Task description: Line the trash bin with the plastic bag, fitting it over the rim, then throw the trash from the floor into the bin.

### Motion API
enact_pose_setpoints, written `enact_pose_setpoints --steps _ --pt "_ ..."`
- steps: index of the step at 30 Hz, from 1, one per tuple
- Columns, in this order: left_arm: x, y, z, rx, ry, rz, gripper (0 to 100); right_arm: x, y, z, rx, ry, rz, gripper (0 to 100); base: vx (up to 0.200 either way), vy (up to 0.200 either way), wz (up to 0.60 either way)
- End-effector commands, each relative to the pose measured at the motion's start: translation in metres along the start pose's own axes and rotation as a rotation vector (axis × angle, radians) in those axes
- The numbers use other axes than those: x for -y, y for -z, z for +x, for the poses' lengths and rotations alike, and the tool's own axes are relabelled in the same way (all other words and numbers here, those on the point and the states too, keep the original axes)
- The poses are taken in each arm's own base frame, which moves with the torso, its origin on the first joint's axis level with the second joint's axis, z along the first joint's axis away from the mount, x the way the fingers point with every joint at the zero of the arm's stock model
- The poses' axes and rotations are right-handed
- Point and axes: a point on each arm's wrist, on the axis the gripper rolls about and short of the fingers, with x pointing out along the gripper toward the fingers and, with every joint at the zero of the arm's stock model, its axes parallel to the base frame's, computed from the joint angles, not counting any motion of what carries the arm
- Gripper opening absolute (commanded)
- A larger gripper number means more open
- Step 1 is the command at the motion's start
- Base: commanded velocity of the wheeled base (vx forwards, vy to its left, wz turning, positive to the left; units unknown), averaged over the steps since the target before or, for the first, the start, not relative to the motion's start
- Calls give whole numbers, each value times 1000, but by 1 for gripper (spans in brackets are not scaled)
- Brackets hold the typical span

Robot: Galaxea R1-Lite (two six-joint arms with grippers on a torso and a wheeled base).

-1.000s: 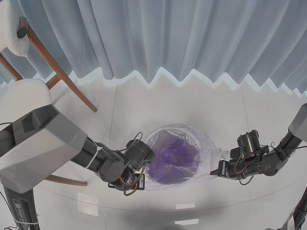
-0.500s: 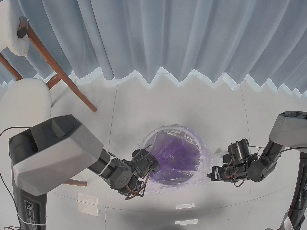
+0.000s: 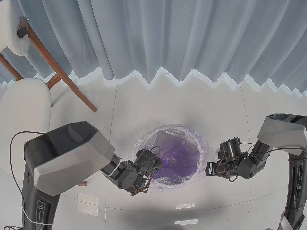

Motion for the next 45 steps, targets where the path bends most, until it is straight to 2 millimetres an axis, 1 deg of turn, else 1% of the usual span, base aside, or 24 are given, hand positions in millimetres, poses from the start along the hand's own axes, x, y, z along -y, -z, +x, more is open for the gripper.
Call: enact_pose_setpoints --steps 1,5,7,8,11,13,14,19,21,23,26,29,32,33,35,36,39,40,41,42,43,45 --pt "-1 -4 9 3 -10 -15 0 5 -5 10 10 11 14 0 0 0 0" --pt "1 -6 11 27 -7 -25 0 7 -9 14 24 13 18 0 0 0 0" --pt "3 -6 16 42 -1 -32 0 10 -13 15 35 17 23 0 0 0 0" --pt "3 -6 17 49 1 -33 0 10 -14 14 39 16 23 100 0 0 0" --pt "4 -5 19 55 3 -36 0 12 -16 12 52 13 28 100 0 0 0" --pt "5 -1 17 46 3 -25 0 10 -19 4 88 0 22 100 0 0 0" --pt "5 1 17 40 0 -21 100 9 -18 -1 91 -4 21 100 0 0 0" --pt "5 6 13 35 -6 -18 100 10 -9 -26 78 -1 -17 100 0 0 0" --pt "1 5 2 49 -9 -22 100 11 -3 -37 69 -1 -18 100 0 0 0" --pt "-2 6 -6 54 -5 -21 100 11 -2 -45 72 -12 -14 100 0 0 0" --pt "-9 11 -29 66 6 -17 100 16 -2 -61 93 -48 -5 100 0 0 0" --pt "-17 17 -45 71 12 -16 100 16 -6 -72 132 -93 -8 100 0 0 0" --pt "-24 21 -60 96 22 -23 100 18 -16 -79 192 -145 -35 100 0 0 0" --pt "-25 21 -62 102 24 -26 100 18 -17 -80 201 -154 -44 100 0 0 0" --pt "-31 18 -77 154 46 -49 100 21 -25 -81 244 -209 -106 100 0 0 0" --pt "-33 15 -81 177 54 -63 100 21 -28 -82 264 -226 -124 100 0 0 0" --pt "-42 2 -103 313 130 -141 100 19 -38 -77 331 -273 -174 100 0 0 0" --pt "-43 2 -104 318 134 -145 100 19 -38 -77 335 -274 -175 100 0 0 0" --pt "-55 -5 -115 412 178 -199 100 19 -43 -71 367 -292 -188 100 0 0 0" --pt "-56 -5 -116 420 182 -202 100 19 -44 -71 369 -294 -189 100 0 0 0" --pt "-67 -10 -128 511 217 -246 100 19 -49 -64 395 -306 -197 100 0 0 0" --pt "-83 -13 -145 604 237 -300 100 22 -55 -54 419 -310 -201 100 0 0 0"
